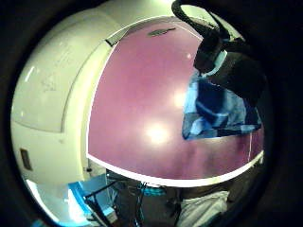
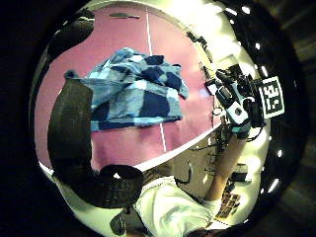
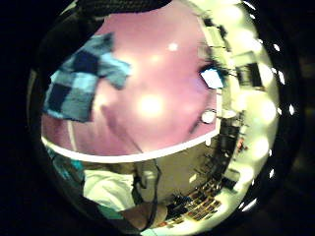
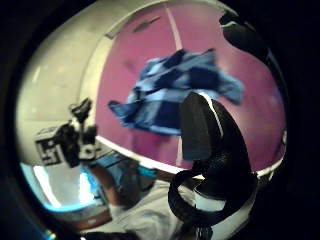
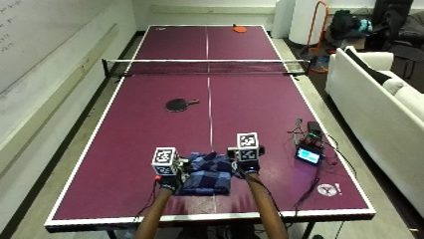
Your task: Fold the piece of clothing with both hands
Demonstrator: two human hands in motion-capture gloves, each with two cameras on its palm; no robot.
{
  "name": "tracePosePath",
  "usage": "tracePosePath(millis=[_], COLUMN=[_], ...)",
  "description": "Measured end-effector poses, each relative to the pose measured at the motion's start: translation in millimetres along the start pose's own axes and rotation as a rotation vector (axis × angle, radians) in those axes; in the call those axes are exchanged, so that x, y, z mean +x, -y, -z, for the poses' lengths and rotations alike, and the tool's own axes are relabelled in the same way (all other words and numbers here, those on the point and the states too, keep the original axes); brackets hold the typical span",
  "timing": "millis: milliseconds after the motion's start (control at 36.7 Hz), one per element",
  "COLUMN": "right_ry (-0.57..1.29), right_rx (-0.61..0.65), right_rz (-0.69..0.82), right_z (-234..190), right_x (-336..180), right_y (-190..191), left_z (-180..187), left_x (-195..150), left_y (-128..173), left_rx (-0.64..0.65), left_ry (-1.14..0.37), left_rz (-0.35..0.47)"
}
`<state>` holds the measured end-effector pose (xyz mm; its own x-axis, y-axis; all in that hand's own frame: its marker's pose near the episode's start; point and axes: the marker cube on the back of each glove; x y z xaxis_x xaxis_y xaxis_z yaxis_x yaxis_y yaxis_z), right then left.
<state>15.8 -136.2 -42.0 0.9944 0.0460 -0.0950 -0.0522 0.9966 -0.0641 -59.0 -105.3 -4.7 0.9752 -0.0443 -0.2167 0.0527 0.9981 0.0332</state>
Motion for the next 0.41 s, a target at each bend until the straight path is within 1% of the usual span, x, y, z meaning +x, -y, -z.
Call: tracePosePath(millis=[82,245,299,408], right_ry=[-0.016,0.097,0.108,0.058], right_rx=[0.053,0.126,0.123,0.081], right_rz=[-0.053,-0.101,-0.104,-0.119], right_z=[6.5,23.5,23.4,10.0], right_x=[20.1,33.7,31.8,29.4], right_y=[0.4,-15.0,-19.5,-18.3], left_z=[1.3,-6.0,-7.3,-1.1], left_x=[13.1,25.4,26.6,31.9], left_y=[0.6,1.7,1.4,-4.2], left_rx=[0.006,-0.002,-0.007,-0.018], left_ry=[0.003,0.017,0.018,-0.008], left_rz=[-0.03,-0.065,-0.068,-0.071])
